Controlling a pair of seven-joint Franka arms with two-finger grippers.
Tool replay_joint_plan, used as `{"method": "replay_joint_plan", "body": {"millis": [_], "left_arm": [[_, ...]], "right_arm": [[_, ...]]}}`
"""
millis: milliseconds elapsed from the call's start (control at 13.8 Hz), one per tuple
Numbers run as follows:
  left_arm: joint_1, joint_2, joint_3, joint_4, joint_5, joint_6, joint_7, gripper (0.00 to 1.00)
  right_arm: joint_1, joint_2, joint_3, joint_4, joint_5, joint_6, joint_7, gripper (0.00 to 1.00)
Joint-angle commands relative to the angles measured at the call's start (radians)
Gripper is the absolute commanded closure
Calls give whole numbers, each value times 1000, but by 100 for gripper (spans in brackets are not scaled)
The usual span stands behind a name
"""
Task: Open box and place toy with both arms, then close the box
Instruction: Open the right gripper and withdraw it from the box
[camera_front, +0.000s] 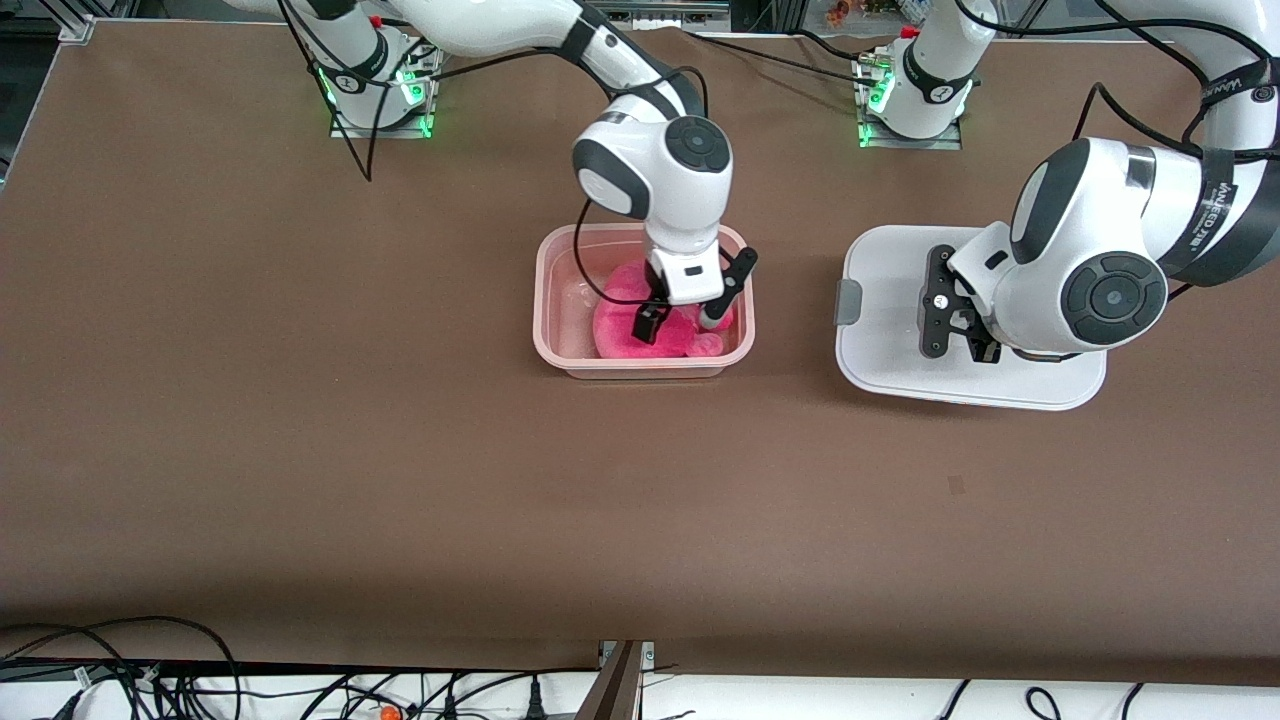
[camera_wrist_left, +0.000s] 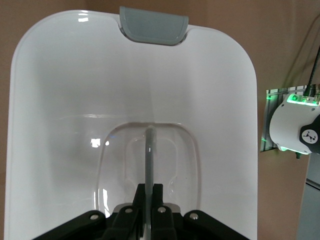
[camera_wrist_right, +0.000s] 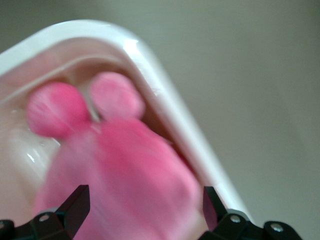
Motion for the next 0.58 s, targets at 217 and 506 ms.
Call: {"method": "replay_joint_plan", "body": {"millis": [217,506], "left_arm": [[-58,35,-12,87,-90,-24,20,100],[-230,66,-12,117,-237,90,-23,100]], "right_arm": [[-252,-296,-56,-40,210,-219,-4,0],[-312,-457,-215,-75,327,-378,10,0]]}}
